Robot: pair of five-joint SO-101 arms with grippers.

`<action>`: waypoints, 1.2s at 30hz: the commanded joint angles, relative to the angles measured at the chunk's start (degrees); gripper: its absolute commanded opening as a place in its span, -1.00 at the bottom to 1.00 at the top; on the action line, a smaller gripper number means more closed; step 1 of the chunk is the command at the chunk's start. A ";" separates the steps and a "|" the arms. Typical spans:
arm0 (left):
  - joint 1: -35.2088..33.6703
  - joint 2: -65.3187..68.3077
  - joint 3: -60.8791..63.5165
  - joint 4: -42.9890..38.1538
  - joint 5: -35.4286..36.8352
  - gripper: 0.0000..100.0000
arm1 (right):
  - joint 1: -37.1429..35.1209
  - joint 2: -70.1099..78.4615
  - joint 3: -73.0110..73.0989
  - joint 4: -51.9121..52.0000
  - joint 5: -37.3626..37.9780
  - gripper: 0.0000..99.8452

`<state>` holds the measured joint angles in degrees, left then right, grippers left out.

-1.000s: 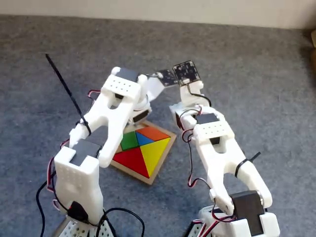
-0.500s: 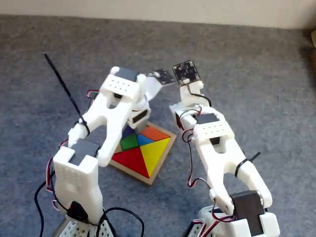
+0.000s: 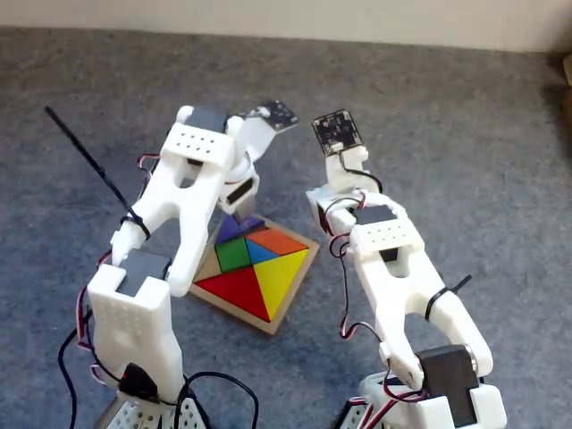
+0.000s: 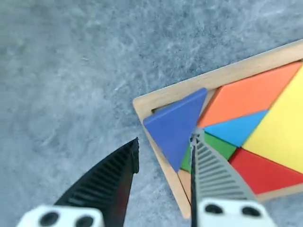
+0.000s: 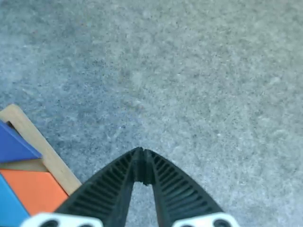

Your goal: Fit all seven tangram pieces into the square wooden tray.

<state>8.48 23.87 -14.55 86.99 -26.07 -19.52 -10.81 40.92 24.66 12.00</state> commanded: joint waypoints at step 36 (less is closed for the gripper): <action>-4.79 -1.71 11.91 -19.16 0.70 -0.64 | 0.92 2.86 -1.10 -1.01 0.18 -0.98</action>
<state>2.15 23.87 -1.80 68.53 -25.80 -19.52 -7.47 40.92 24.66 12.00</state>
